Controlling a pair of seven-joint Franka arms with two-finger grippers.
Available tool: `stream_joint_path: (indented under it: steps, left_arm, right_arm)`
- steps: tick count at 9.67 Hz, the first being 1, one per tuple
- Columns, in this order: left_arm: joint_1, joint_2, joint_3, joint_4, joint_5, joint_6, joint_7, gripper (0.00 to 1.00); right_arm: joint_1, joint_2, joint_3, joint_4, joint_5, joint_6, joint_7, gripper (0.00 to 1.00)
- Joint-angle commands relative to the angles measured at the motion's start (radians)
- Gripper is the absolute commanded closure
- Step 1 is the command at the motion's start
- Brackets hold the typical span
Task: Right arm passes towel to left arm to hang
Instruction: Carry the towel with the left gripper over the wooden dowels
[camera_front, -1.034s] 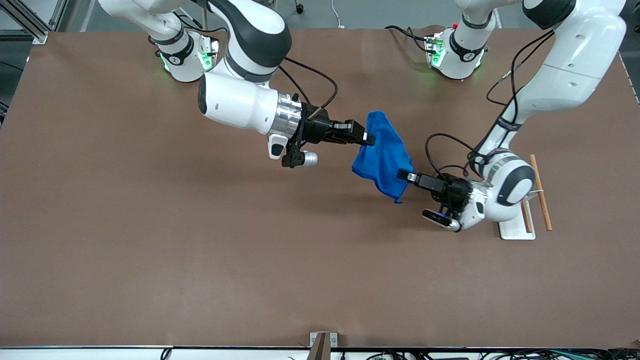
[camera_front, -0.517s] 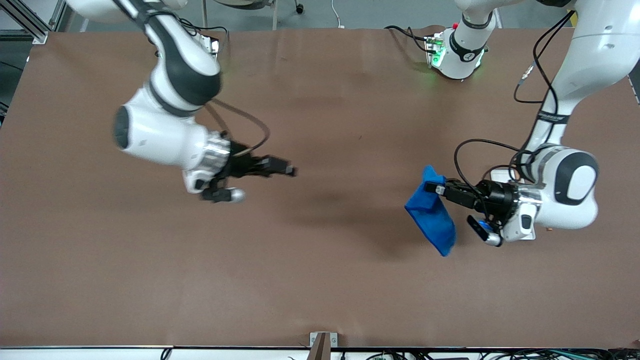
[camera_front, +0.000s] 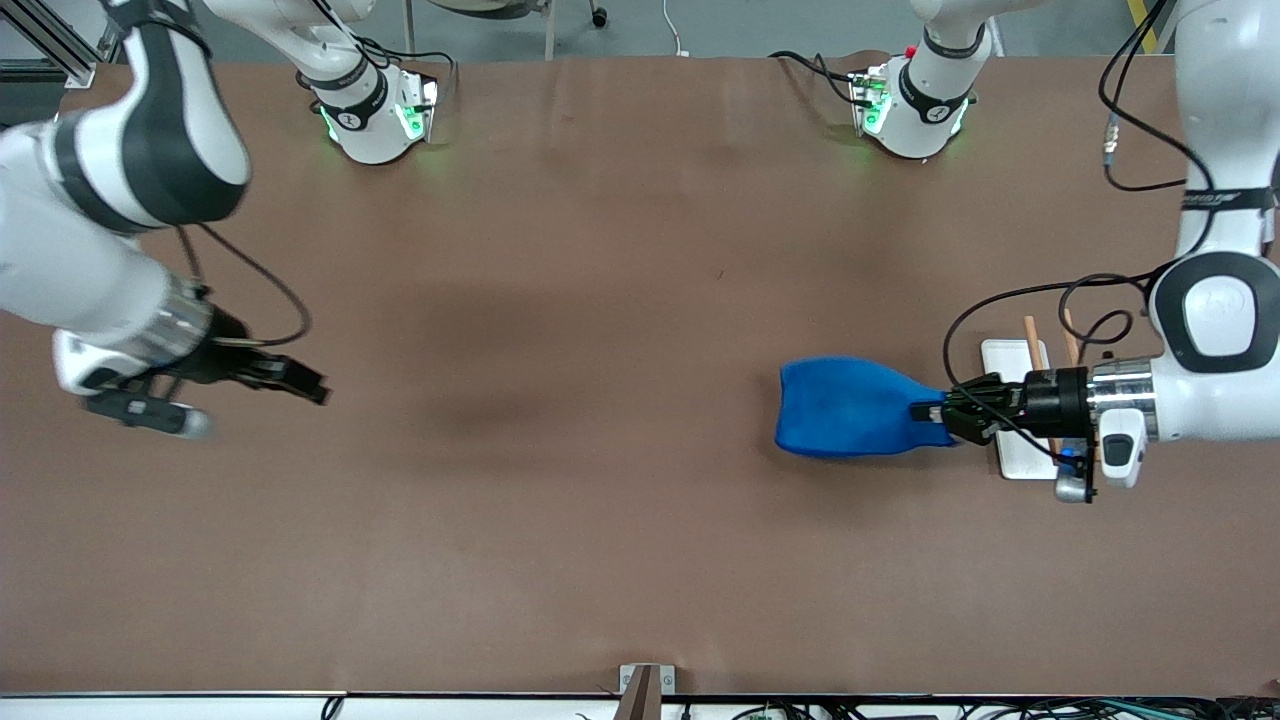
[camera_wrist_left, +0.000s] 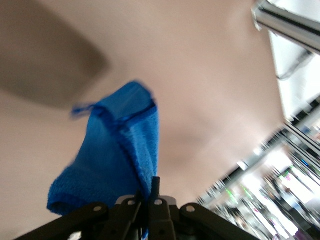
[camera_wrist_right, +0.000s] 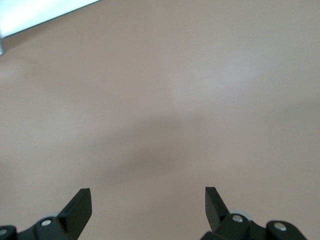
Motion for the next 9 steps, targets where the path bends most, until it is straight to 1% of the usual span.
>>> stream_joint_path:
  steps: [1, 3, 4, 5, 6, 7, 8, 9]
  left_arm:
    - [-0.009, -0.051, 0.016, -0.039, 0.259, 0.037, -0.068, 1.0]
    - [-0.006, -0.071, 0.016, -0.059, 0.447, 0.028, -0.084, 1.0]
    - [0.012, -0.079, 0.016, -0.071, 0.478, 0.023, -0.085, 1.0]
    - [0.024, -0.087, 0.016, -0.085, 0.491, 0.017, -0.085, 1.0]
    - [0.028, -0.096, 0.016, -0.085, 0.526, -0.02, -0.087, 1.0]
    - [0.043, -0.113, 0.016, -0.085, 0.541, -0.055, -0.076, 1.0]
    - [0.079, -0.117, 0.01, -0.082, 0.584, -0.075, -0.052, 1.0]
    - [0.096, -0.116, 0.01, -0.082, 0.602, -0.078, 0.02, 1.0]
  right_arm:
    - [0.011, -0.116, -0.095, -0.041, -0.035, -0.075, -0.099, 0.0]
    - [0.01, -0.198, -0.169, -0.029, -0.035, -0.181, -0.212, 0.0]
    - [0.007, -0.215, -0.191, 0.012, -0.035, -0.248, -0.245, 0.0]
    - [-0.001, -0.212, -0.191, 0.07, -0.037, -0.313, -0.247, 0.0]
    - [-0.002, -0.209, -0.19, 0.128, -0.039, -0.345, -0.246, 0.0]
    - [-0.01, -0.206, -0.19, 0.143, -0.045, -0.347, -0.247, 0.0]
    - [-0.009, -0.206, -0.183, 0.144, -0.08, -0.35, -0.234, 0.0]
    - [-0.007, -0.206, -0.183, 0.144, -0.088, -0.379, -0.25, 0.0]
